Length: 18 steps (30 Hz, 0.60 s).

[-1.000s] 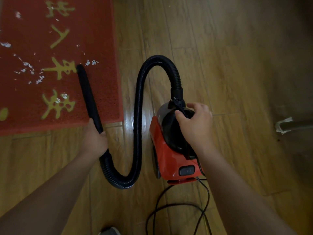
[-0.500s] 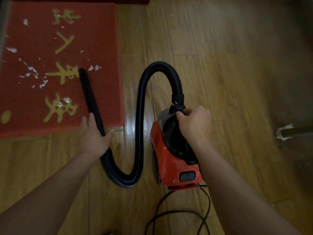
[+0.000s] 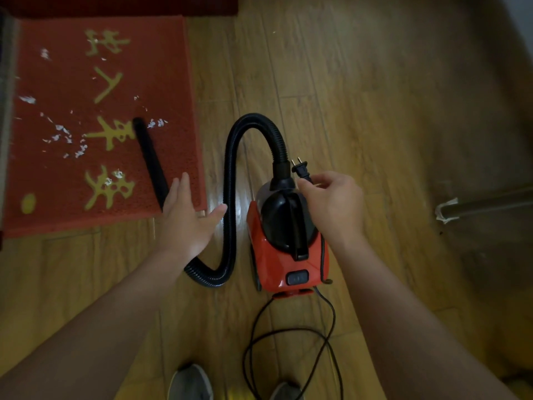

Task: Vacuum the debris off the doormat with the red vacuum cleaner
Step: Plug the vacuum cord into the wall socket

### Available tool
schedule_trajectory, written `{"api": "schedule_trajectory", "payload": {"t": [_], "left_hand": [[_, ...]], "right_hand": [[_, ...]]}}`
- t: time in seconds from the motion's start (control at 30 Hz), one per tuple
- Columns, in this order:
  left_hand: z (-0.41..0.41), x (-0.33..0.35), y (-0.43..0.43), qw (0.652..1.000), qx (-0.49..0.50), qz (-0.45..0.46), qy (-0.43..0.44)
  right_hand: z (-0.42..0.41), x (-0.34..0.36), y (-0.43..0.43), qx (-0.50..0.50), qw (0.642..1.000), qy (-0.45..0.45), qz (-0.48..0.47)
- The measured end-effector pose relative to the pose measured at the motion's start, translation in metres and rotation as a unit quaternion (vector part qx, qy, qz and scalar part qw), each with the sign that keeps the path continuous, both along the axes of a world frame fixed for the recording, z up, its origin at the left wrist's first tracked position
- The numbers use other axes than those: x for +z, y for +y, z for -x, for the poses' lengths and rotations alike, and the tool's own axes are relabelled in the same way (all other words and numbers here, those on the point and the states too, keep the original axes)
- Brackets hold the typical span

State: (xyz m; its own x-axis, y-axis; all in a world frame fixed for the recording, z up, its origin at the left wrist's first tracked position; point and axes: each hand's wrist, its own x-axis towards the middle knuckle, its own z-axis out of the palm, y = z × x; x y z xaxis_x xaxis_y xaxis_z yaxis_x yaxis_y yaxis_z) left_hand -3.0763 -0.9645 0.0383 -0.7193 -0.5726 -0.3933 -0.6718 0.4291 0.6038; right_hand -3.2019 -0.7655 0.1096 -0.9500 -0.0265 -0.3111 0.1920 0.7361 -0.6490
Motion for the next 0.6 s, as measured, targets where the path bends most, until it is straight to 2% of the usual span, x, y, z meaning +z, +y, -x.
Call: {"api": "schedule_trajectory", "payload": {"t": [0.37, 0.6], "left_hand": [[-0.025, 0.127, 0.080, 0.986, -0.077, -0.149, 0.014], [-0.030, 0.174, 0.128, 0.964, -0.171, -0.202, 0.004]], "right_hand": [[-0.027, 0.109, 0.049, -0.042, 0.996, -0.021, 0.078], [-0.054, 0.170, 0.099, -0.094, 0.994, -0.007, 0.061]]}}
